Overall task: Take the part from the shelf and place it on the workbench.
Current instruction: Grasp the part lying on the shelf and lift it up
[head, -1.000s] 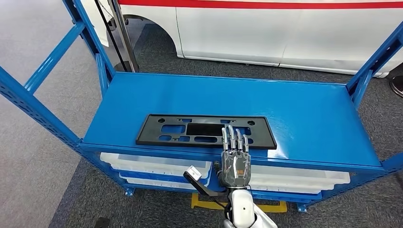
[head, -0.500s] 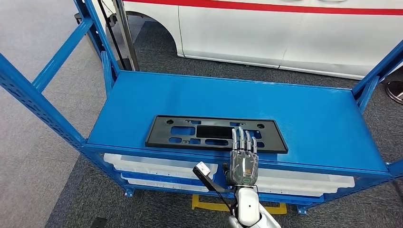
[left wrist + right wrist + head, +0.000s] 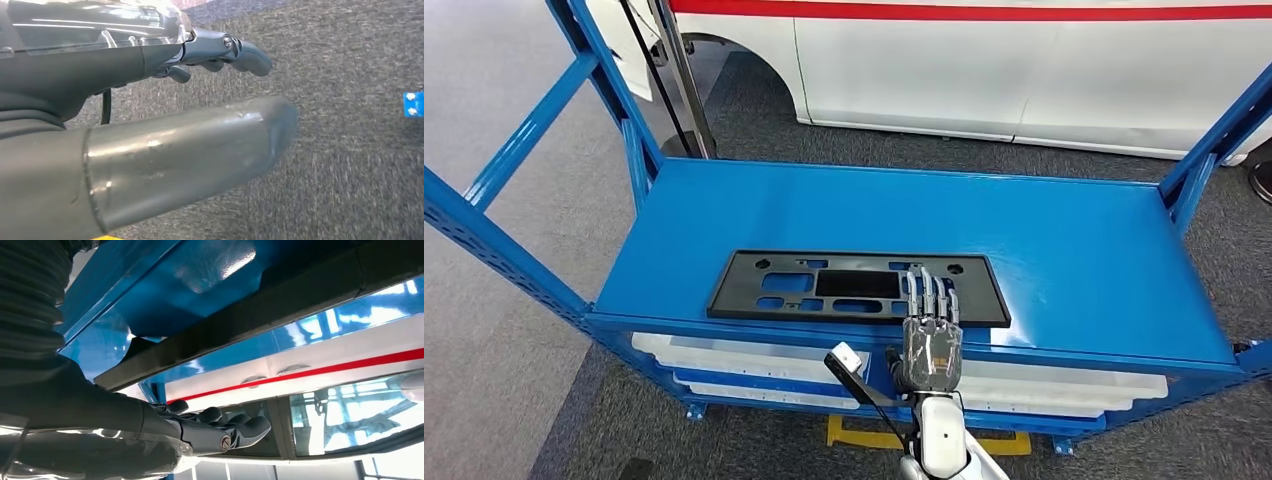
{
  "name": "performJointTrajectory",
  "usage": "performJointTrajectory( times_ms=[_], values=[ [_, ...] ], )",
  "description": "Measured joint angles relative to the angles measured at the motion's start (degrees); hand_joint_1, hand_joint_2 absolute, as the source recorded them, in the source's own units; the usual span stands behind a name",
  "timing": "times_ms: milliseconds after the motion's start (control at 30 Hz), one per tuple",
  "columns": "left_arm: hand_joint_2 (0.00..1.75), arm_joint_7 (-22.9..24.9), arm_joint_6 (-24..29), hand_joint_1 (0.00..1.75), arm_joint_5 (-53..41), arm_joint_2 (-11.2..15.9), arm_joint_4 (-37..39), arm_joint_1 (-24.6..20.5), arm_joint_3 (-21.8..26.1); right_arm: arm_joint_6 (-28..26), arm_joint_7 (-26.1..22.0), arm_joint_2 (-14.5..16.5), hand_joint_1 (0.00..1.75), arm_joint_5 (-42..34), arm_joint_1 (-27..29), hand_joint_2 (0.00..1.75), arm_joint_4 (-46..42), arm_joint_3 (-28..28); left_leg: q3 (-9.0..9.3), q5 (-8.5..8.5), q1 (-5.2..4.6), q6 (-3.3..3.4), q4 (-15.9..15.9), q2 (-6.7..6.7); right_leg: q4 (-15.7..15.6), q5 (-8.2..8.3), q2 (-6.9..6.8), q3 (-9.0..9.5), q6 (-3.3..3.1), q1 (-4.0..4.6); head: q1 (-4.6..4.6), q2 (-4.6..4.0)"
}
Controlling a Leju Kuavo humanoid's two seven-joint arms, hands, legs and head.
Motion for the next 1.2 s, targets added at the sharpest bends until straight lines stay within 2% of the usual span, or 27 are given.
performJointTrajectory(
  times_ms=[33,67,100,167,200,233,333,400,433,500,533,567,600,633,667,733,767,800,900,967,1033,1067,1100,1133,1200],
  values=[
    [0.00,0.02,0.00,0.00,-0.01,0.08,0.00,0.13,0.00,0.00,-0.21,0.10,0.02,0.00,0.07,1.75,-0.19,0.00,-1.74,-0.95,0.03,-0.19,3.20,0.00,0.09,-0.07,0.01,-0.02,-0.05,0.04,0.01,0.00],
    [0.00,0.03,0.00,0.00,-0.03,0.13,0.00,0.27,0.00,0.00,-0.40,0.22,0.02,0.00,0.11,1.75,-0.42,0.00,-2.69,-0.80,0.06,-0.32,4.65,0.01,0.21,-0.17,0.04,-0.01,-0.07,0.07,0.01,0.00],
    [0.00,0.03,0.00,0.00,-0.07,0.16,0.00,0.38,0.00,0.00,-0.55,0.36,0.02,0.00,0.09,1.75,-0.66,-0.01,-2.56,0.50,0.10,-0.38,3.84,0.03,0.37,-0.31,0.10,0.02,-0.04,0.07,0.01,0.00],
    [0.00,0.04,0.00,0.00,-0.15,0.23,0.00,0.45,0.00,0.00,-0.68,0.65,0.02,0.00,-0.15,1.75,-1.03,-0.02,0.41,4.70,0.20,-0.28,-3.16,0.11,0.84,-0.74,0.21,0.19,0.23,0.05,0.00,0.00],
    [0.00,0.03,-0.01,0.00,-0.19,0.26,0.00,0.40,0.00,0.00,-0.68,0.74,0.02,0.00,-0.34,1.75,-1.13,-0.04,2.07,6.08,0.12,-0.11,-6.71,0.15,1.16,-0.98,0.25,0.18,0.48,0.16,-0.01,0.00],
    [0.00,0.03,-0.01,0.00,-0.21,0.30,0.00,0.36,0.00,0.00,-0.69,0.80,0.02,0.00,-0.50,1.75,-1.19,-0.07,3.14,6.76,0.04,0.17,-9.06,0.13,1.38,-1.13,0.26,0.12,0.76,0.28,0.00,0.00],
    [0.00,0.04,-0.01,0.00,-0.25,0.34,0.00,0.47,0.00,-0.02,-0.92,0.86,0.02,0.00,-0.69,1.75,-1.23,-0.17,3.59,6.83,-0.16,1.11,-10.31,-0.02,1.38,-1.13,0.27,0.00,1.53,0.52,0.02,0.00],
    [0.00,0.10,0.00,0.00,-0.30,0.36,0.00,0.57,0.00,-0.02,-1.11,0.86,0.02,0.00,-0.72,1.75,-1.24,-0.36,3.69,7.13,0.05,1.87,-10.71,0.00,2.47,-2.11,0.28,-0.39,2.12,0.38,0.03,0.00],
    [0.00,0.13,0.00,0.00,-0.32,0.36,0.00,0.58,0.00,-0.02,-1.20,0.86,0.02,0.00,-0.74,1.75,-1.25,-0.47,3.74,7.26,0.17,2.24,-10.91,0.04,4.52,-3.48,0.28,-1.28,2.43,0.28,0.04,0.00],
    [0.00,0.16,0.00,0.00,-0.32,0.36,0.00,0.61,0.00,-0.02,-1.41,0.86,0.02,0.00,-0.65,1.75,-1.24,-0.63,3.71,7.29,0.18,2.63,-10.97,0.13,11.60,-7.20,0.25,-4.64,2.91,0.09,0.05,0.00],
    [0.00,0.16,0.00,0.00,-0.32,0.37,0.00,0.65,0.01,-0.02,-1.50,0.86,0.02,0.00,-0.54,1.75,-1.24,-0.72,3.68,7.28,0.16,2.67,-10.95,0.14,15.23,-8.53,0.25,-6.47,3.06,0.03,0.05,0.00],
    [0.00,0.17,0.00,0.00,-0.32,0.38,0.00,0.70,0.01,-0.02,-1.56,0.86,0.02,0.00,-0.43,1.75,-1.23,-0.80,3.70,7.24,0.15,2.68,-10.94,0.14,17.31,-8.80,0.24,-7.61,3.13,-0.02,0.05,0.00],
    [0.00,0.17,0.00,0.00,-0.32,0.39,0.00,0.72,0.02,-0.02,-1.60,0.86,0.02,0.00,-0.36,1.75,-1.23,-0.89,3.77,7.19,0.15,2.67,-10.92,0.10,17.19,-7.88,0.24,-7.69,3.12,-0.05,0.05,0.00],
    [0.00,0.18,0.00,0.00,-0.32,0.40,0.00,0.74,0.02,-0.02,-1.62,0.86,0.02,0.00,-0.34,1.75,-1.23,-0.96,3.91,7.11,0.15,2.62,-10.89,0.04,14.74,-5.95,0.23,-6.62,3.00,-0.08,0.04,0.00],
    [0.00,0.19,0.00,0.00,-0.32,0.39,0.00,0.74,0.02,-0.02,-1.63,0.86,0.02,0.00,-0.37,1.75,-1.23,-1.02,4.10,6.98,0.15,2.52,-10.87,-0.03,10.59,-3.61,0.23,-4.71,2.77,-0.09,0.04,0.00],
    [0.00,0.18,0.00,0.00,-0.38,0.39,0.00,0.74,0.02,-0.02,-1.66,0.87,0.02,0.00,-0.47,1.75,-1.23,-1.09,4.29,6.72,-0.03,2.13,-10.77,-0.11,3.62,-0.91,0.25,-1.39,2.26,0.17,0.03,0.00],
    [0.00,0.16,0.01,0.00,-0.44,0.39,0.00,0.75,0.02,-0.02,-1.67,0.88,0.02,0.00,-0.48,1.75,-1.23,-1.12,4.28,6.63,-0.12,1.86,-10.75,-0.12,1.93,-0.61,0.30,-0.67,2.05,0.33,0.03,0.00],
    [0.00,0.10,0.03,0.00,-0.52,0.39,0.00,0.77,0.02,-0.02,-1.66,0.89,0.02,0.00,-0.48,1.75,-1.23,-1.17,4.25,6.62,-0.19,1.54,-10.79,-0.11,1.60,-0.82,0.36,-0.59,1.89,0.50,0.02,0.00],
    [0.00,-0.16,0.12,0.00,-0.95,0.37,0.01,0.78,0.01,-0.02,-1.35,0.95,0.02,0.00,-0.62,1.75,-1.15,-1.29,4.13,5.93,-0.06,0.57,-10.27,-0.03,0.76,-0.46,0.41,-0.32,0.98,0.18,0.03,0.00],
    [0.00,-0.20,0.22,0.00,-1.28,0.35,0.01,0.74,0.00,-0.02,-0.94,1.05,0.02,0.00,-0.93,1.75,-0.75,-1.23,2.20,3.12,0.06,0.14,-5.78,0.01,0.25,-0.25,0.26,0.04,0.34,-0.06,0.02,0.00],
    [0.00,-0.14,0.32,0.00,-1.59,0.39,0.02,0.76,0.00,-0.01,-0.34,1.08,0.02,0.00,-1.17,1.75,0.23,-1.01,-1.38,-0.24,0.08,-0.21,1.76,0.02,0.29,-0.32,0.19,0.06,0.04,0.05,0.02,0.00],
    [0.00,-0.09,0.34,0.00,-1.76,0.41,0.02,0.80,0.00,-0.05,0.02,1.08,0.02,0.00,-1.27,1.75,0.92,-0.80,-2.72,-0.84,0.08,-0.32,4.34,0.03,0.37,-0.39,0.18,0.05,-0.02,0.11,0.02,0.00],
    [0.00,-0.04,0.35,0.00,-1.91,0.42,0.02,0.84,0.00,-0.10,0.38,1.10,0.02,0.01,-1.50,1.75,1.69,-0.55,-3.12,-0.30,0.08,-0.35,4.93,0.04,0.46,-0.48,0.21,0.09,-0.04,0.14,0.02,0.00],
    [0.00,0.00,0.35,0.00,-2.01,0.43,0.02,0.83,0.00,-0.15,0.64,1.14,0.02,0.03,-1.88,1.75,2.50,-0.25,-2.36,1.34,0.09,-0.30,3.12,0.05,0.56,-0.59,0.29,0.20,-0.01,0.16,0.02,0.00],
    [0.00,0.04,0.36,0.00,-2.20,0.45,0.02,0.70,-0.01,-0.20,0.99,1.34,0.02,0.12,-2.87,1.75,4.21,0.24,1.32,5.33,0.06,0.04,-4.55,0.11,0.72,-0.88,0.50,0.54,0.21,0.21,0.02,0.00]
  ],
)
